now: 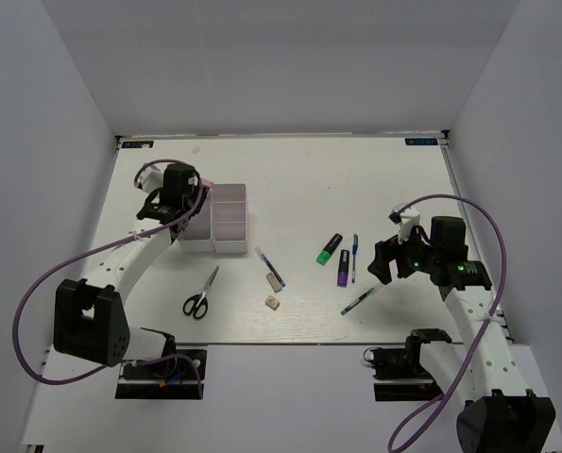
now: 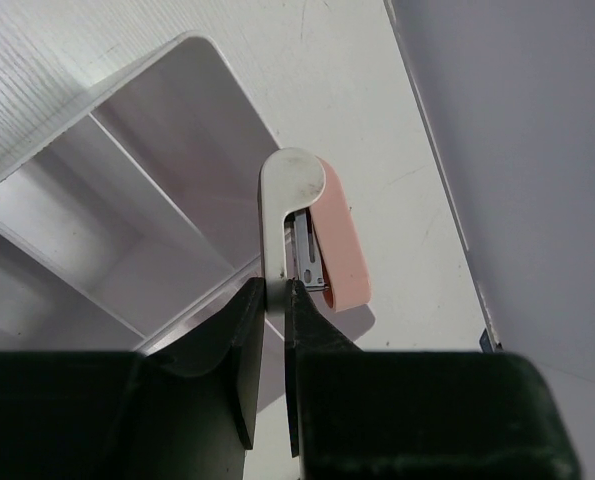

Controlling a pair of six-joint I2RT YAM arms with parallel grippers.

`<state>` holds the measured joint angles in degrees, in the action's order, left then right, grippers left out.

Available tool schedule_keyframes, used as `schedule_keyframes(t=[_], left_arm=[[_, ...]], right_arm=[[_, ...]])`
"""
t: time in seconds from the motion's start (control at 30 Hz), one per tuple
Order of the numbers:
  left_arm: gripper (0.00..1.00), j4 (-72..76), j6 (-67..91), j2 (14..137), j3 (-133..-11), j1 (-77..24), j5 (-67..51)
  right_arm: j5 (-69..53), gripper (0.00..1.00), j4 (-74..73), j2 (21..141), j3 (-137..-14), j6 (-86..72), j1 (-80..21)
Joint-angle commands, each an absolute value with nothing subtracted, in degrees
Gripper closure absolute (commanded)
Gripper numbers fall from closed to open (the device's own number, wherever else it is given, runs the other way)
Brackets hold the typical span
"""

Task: Sort the stationery into containers
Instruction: Place the stationery in the storage box, then pick up the scissors from the center of the board.

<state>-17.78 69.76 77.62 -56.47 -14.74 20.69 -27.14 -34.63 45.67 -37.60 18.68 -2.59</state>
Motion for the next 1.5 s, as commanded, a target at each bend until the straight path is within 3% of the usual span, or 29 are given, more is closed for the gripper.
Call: schedule_keyframes(t=[0.0,0.33,0.47,0.6,0.77,0.87,0.93,1.0,1.03,1.17,1.2,1.3,1.33,1.4,1.43,1.47], left_arm=[[1.00,-17.75,71.80,77.25,-58.71,-13.98,21.00],[0.99,-20.30,74.62,77.26,-57.31,-13.27,21.97],[0.89,-20.83,75.06,77.61,-57.74,-13.10,21.89],[0.64,-21.97,75.41,78.22,-59.06,-13.01,22.06],[0.54,-22.76,75.32,77.87,-59.76,-13.10,22.06],[0.54,-22.85,75.15,77.17,-59.76,-12.75,21.89],[0.64,-22.42,73.75,76.38,-60.03,-12.83,21.54],[0.84,-22.76,69.28,75.06,-60.73,-13.18,18.65],[1.00,-24.76,62.30,74.88,-63.26,-13.27,17.41],[1.00,-37.06,44.68,72.17,-66.53,-18.44,11.00],[1.00,-38.74,41.69,71.38,-65.58,-19.76,10.64],[0.63,-49.01,29.04,72.15,-64.25,-20.30,4.23],[0.54,-51.74,25.61,73.90,-64.42,-20.22,2.65],[0.47,-61.06,22.00,78.03,-65.30,-20.65,-1.13],[0.47,-64.39,20.23,78.74,-65.13,-21.09,-1.23],[0.50,-66.60,19.00,79.18,-64.69,-23.18,-0.97]], right_arm=[[-26.81,0.10,-34.28,44.39,-38.58,19.51,-2.28],[-26.63,0.10,-34.19,44.38,-38.76,19.51,-2.29],[-26.63,0.10,-34.28,44.39,-38.58,19.60,-2.37],[-26.46,0.10,-34.02,44.12,-38.50,19.51,-2.37],[-26.45,0.10,-34.02,44.03,-38.41,19.51,-2.37],[-26.37,0.10,-34.01,43.86,-38.32,19.51,-2.29],[-26.37,0.10,-34.19,44.12,-38.32,19.51,-2.20],[-26.54,0.10,-34.19,43.77,-38.32,19.60,-2.20],[-26.46,0.10,-34.02,43.60,-38.32,19.51,-2.28],[-27.33,0.11,-34.19,42.98,-38.32,19.69,-2.20],[-27.51,0.29,-34.45,43.07,-38.32,19.77,-2.28],[-28.56,0.70,-34.72,43.24,-38.32,19.86,-2.20],[-28.74,0.70,-34.72,43.50,-38.41,19.86,-2.28],[-28.83,0.49,-34.72,43.94,-38.76,19.78,-2.20],[-28.92,0.35,-34.80,43.95,-38.76,19.86,-2.28],[-28.74,0.29,-34.89,44.03,-38.76,19.95,-2.29]])
